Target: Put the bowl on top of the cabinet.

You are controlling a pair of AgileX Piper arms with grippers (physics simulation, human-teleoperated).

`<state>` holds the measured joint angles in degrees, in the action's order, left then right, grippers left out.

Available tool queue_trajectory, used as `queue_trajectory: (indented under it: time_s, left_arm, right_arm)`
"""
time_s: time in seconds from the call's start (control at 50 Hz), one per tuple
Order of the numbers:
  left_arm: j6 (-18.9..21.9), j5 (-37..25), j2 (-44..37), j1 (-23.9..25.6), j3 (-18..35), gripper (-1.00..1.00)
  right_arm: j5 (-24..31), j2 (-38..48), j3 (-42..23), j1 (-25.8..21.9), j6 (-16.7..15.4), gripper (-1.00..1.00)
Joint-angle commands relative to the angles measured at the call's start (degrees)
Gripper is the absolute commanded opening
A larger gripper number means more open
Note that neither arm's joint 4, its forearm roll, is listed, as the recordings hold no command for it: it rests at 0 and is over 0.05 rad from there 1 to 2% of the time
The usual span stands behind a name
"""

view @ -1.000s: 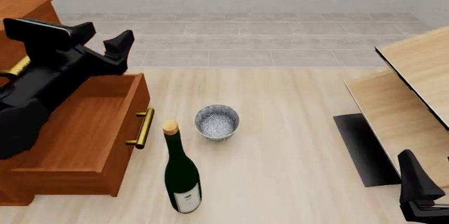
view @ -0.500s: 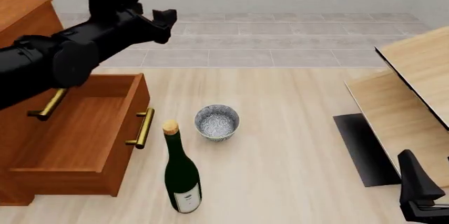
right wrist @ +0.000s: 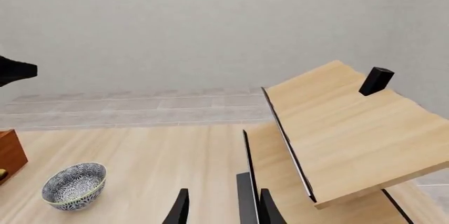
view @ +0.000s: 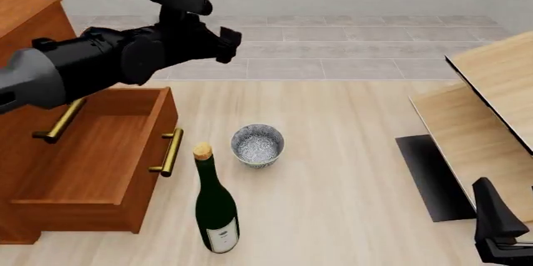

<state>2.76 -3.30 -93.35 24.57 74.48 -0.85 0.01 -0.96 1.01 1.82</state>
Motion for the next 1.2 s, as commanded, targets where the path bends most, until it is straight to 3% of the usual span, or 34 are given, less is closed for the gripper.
queue_trajectory:
  time_s: [0.02,0.84,1.2]
  left_arm:
    - [-0.4,-2.0,-3.4,0.2,1.5,1.0]
    - [-3.8,3.9,-8.3,-0.1,-7.4,1.0]
    - [-4.8,5.1,-11.1,0.6,-8.3,1.0]
  right_arm:
    - [0.0,0.0,0.0,0.0,0.0,1.0]
    - [0.0,0.0,0.0,0.0,0.3,1.0]
    - [0.3,0.0,-0.3,0.1,0.3,1.0]
